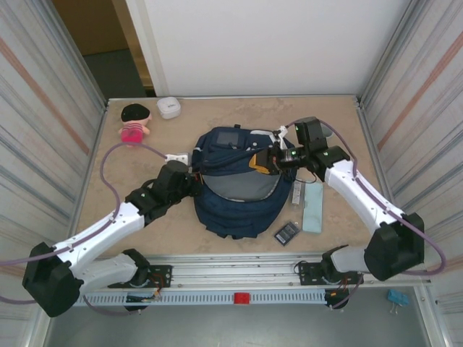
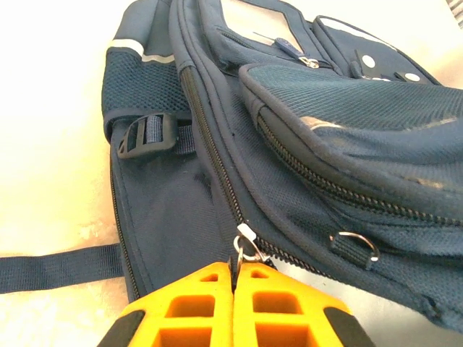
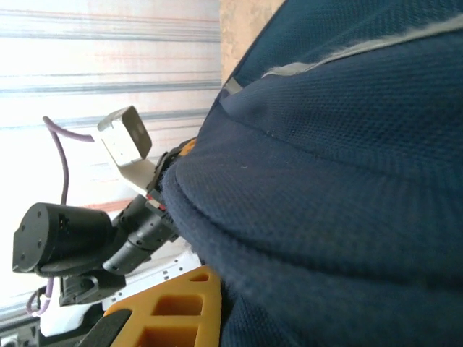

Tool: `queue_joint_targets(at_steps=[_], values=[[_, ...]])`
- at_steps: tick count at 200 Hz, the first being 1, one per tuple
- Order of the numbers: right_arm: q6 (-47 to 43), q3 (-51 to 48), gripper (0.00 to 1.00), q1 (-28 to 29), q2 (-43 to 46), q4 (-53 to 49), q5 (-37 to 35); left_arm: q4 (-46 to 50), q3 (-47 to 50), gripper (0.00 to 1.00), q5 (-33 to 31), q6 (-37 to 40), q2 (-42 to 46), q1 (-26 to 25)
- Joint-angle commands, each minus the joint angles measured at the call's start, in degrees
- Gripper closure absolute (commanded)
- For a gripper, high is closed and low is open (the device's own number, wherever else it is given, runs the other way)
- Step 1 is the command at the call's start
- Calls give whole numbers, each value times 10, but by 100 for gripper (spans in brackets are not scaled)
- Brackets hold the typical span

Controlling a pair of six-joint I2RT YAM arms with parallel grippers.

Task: Pack books, pencil case, and school supplies into a backpack

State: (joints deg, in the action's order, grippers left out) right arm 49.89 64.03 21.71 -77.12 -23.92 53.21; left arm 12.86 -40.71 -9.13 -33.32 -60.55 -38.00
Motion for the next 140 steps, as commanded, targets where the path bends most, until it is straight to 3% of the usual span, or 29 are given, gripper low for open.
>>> queue_joint_targets(at_steps=[1, 32, 57, 70, 97, 129, 140], values=[[-70, 74, 100, -11, -14, -34, 104, -15, 38, 100, -26, 70, 12, 43], [-106, 122, 100, -31, -59, -73, 100, -83, 70, 100, 93, 99, 50, 38], [-32, 90, 58, -4, -51, -13, 19, -126, 91, 100, 118, 88, 58, 14], [71, 20, 48, 21, -28, 100, -16, -154, 98, 100, 116, 79, 55, -5], [196, -72, 44, 87, 7, 221, -133, -166, 83, 100, 95, 81, 30, -40], [214, -101, 43, 132, 23, 200, -268, -185, 79, 100, 106, 77, 7, -45], [214, -103, 48, 142, 16, 202, -289, -186, 76, 100, 108, 77, 4, -46]])
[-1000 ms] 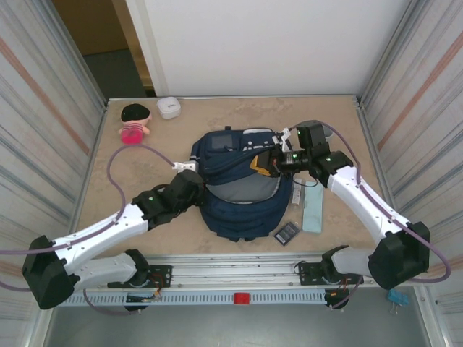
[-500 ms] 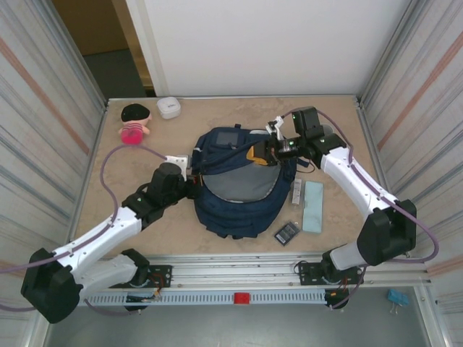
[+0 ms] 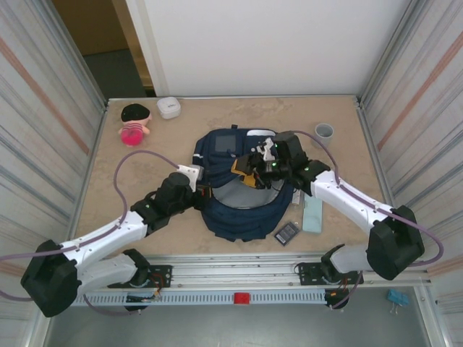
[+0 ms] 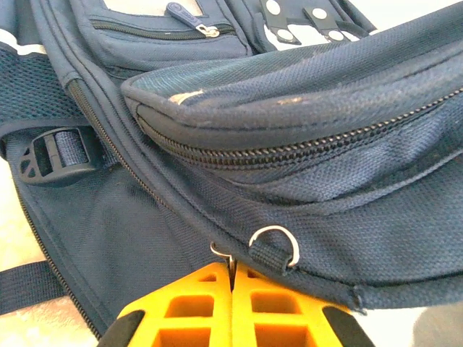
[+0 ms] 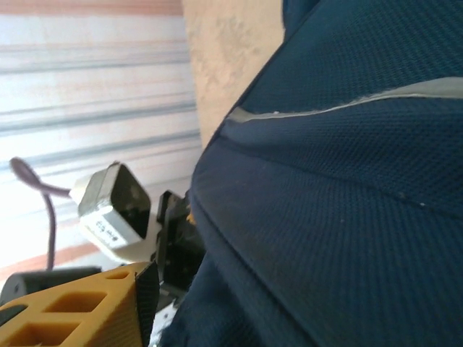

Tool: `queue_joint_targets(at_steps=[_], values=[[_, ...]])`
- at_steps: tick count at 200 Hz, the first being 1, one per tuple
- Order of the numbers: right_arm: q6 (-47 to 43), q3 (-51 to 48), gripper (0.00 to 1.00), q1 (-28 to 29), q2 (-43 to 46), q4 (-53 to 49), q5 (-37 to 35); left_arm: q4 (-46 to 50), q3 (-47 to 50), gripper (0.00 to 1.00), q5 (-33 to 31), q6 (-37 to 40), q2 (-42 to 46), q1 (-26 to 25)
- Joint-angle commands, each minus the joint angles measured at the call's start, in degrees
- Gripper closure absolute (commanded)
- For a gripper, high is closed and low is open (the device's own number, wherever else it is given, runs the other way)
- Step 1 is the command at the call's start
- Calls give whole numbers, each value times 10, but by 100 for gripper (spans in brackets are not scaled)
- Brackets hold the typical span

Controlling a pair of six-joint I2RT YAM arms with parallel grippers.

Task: Pack books, pencil case, and school supplies into a backpack

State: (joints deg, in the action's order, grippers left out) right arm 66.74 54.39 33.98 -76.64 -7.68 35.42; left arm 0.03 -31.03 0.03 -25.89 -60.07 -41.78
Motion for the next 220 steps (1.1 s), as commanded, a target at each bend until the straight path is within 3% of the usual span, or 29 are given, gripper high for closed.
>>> queue_joint_targets(at_steps=[1, 32, 55, 107, 144, 173, 198, 220], values=[[45, -6, 49, 20, 10, 40, -112, -58, -21, 100, 16, 2, 0, -8], [-8, 27, 85, 16, -15, 10, -80, -29, -24, 100, -18, 3, 14, -10], [-97, 76, 97, -20, -5, -39, 10, 29, -29, 100, -61, 7, 26, 5], [-290, 216, 100, -101, -21, -233, 227, -13, 0, 100, -16, 22, 40, 78], [-394, 300, 100, -100, -58, -361, 288, -38, -26, 100, -38, 34, -22, 106], [-355, 285, 100, -102, -54, -324, 247, -41, -49, 100, -42, 37, -67, 126], [-237, 207, 100, -98, -48, -158, 193, -46, -58, 55, -1, 67, -36, 125], [-208, 201, 100, -86, -63, -107, 163, -12, -70, 30, 8, 173, 27, 92]])
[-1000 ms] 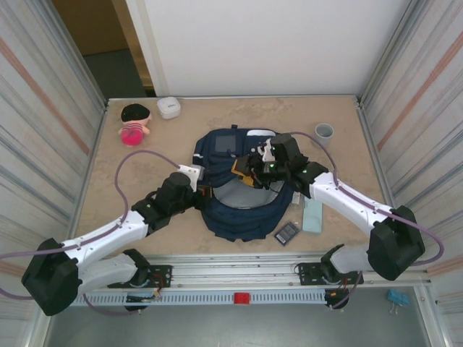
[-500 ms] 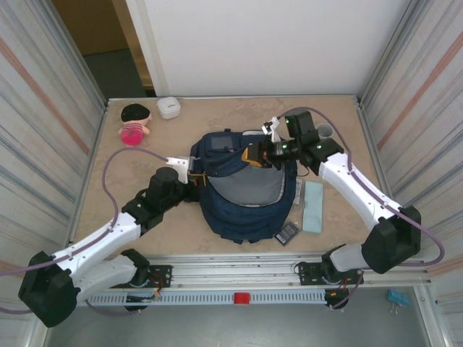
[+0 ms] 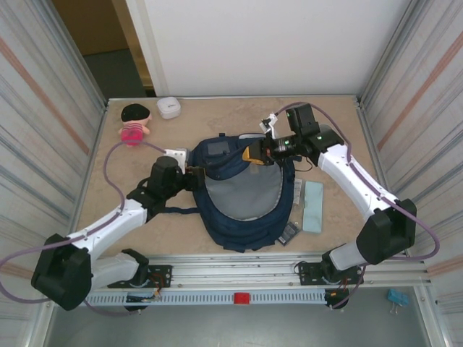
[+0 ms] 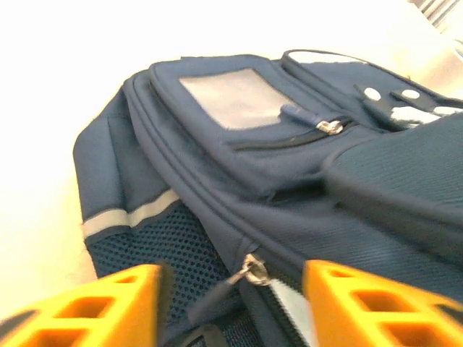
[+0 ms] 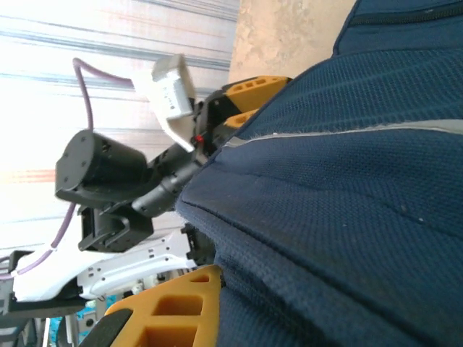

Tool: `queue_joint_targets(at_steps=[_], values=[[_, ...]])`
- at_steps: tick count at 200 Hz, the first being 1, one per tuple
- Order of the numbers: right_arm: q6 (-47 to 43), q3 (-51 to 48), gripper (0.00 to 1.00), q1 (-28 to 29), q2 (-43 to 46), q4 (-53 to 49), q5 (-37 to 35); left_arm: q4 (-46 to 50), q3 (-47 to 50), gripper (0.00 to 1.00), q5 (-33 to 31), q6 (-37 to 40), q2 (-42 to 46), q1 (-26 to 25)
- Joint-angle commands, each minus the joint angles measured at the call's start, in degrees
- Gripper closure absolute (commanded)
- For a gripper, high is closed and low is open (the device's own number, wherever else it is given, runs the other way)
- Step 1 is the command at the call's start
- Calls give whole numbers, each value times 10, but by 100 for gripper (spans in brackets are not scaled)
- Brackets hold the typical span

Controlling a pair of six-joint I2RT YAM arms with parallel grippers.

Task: Pack books, pencil case, and school supplies into a backpack

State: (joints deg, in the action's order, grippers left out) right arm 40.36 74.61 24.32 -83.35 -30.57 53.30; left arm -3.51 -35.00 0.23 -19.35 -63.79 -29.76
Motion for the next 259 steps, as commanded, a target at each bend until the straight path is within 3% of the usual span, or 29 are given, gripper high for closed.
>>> queue_joint_targets(at_steps=[1, 22, 39, 62, 96, 100, 108, 121, 127, 143, 174, 189, 214, 259], values=[[57, -1, 100, 11, 3, 121, -18, 25, -30, 29, 6, 115, 67, -30], [60, 15, 100, 22, -12, 127, -33, 55, -48, 11, 32, 256, 114, -80], [63, 22, 100, 31, -22, 128, -34, 82, -76, 3, 18, 341, 113, -119], [64, 22, 100, 44, -23, 126, -35, 84, -124, 1, -30, 409, 64, -148], [61, 26, 99, 51, -17, 117, -35, 69, -193, 1, 4, 446, -60, -148], [58, 28, 99, 50, -16, 112, -35, 67, -198, 3, 2, 446, -73, -148], [50, 29, 96, 48, -11, 98, -37, 57, -205, 18, -12, 446, -95, -147], [34, 27, 89, 37, 3, 69, -44, 38, -208, 60, -52, 443, -115, -144], [22, 26, 81, 29, 12, 48, -50, 38, -209, 75, -69, 438, -116, -139], [-24, 20, 54, -7, 42, -29, -85, 53, -208, 96, -94, 415, -99, -123], [-133, -2, 24, -104, 87, -221, -249, 112, -196, 100, -65, 402, -33, -84], [-166, -31, 0, -153, 88, -281, -334, 126, -191, 100, -36, 390, -7, -68], [-179, -102, 1, -216, 75, -306, -432, 135, -190, 100, -12, 377, 13, -59], [-155, -194, 1, -235, 36, -257, -444, 131, -198, 100, 15, 357, 16, -34]])
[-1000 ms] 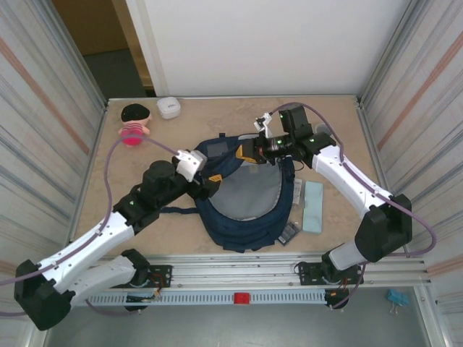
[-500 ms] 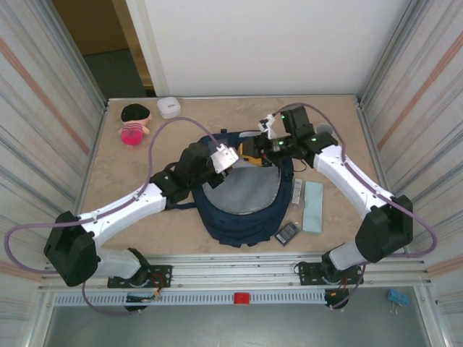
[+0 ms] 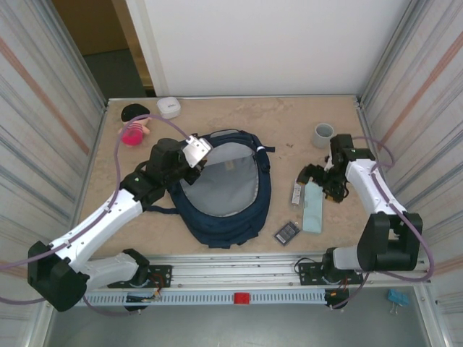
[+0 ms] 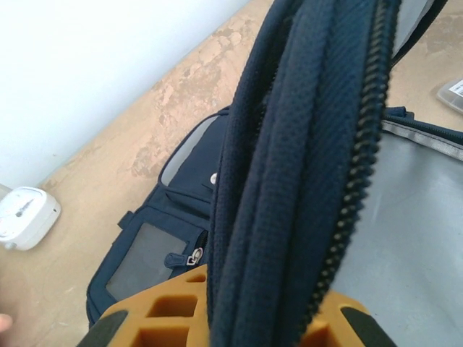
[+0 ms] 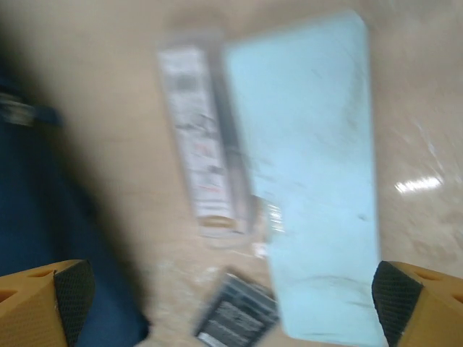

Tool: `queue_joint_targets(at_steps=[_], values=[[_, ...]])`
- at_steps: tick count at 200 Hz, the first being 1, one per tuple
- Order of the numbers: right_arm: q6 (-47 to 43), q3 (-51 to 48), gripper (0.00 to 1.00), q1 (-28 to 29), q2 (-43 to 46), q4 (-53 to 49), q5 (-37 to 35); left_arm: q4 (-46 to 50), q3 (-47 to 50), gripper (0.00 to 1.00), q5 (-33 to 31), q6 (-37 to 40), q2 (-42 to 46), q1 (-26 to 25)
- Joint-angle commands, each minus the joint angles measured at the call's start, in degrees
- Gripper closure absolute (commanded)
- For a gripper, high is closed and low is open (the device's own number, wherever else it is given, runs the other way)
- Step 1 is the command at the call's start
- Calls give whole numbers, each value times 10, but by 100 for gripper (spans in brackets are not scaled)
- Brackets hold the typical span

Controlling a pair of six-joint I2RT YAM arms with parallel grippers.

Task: Pack books, pencil case, and school supplies into a backpack

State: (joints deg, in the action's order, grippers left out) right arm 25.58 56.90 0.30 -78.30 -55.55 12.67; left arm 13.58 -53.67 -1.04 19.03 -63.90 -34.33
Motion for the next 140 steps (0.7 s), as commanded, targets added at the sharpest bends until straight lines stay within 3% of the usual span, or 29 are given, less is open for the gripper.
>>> queue_joint_targets(at_steps=[1, 58, 105, 140], values=[[-8, -18, 1, 6, -16, -6, -39, -39, -11, 100, 28, -27, 17, 12], [-14, -34, 2, 9, -101, 26, -59, -49, -6, 100, 38, -32, 10, 21], [-9, -26, 10, -8, -118, 26, -141, -49, -6, 100, 39, -40, 10, 20], [-26, -29, 9, -15, -139, 52, -86, -53, -10, 100, 40, -45, 6, 20]])
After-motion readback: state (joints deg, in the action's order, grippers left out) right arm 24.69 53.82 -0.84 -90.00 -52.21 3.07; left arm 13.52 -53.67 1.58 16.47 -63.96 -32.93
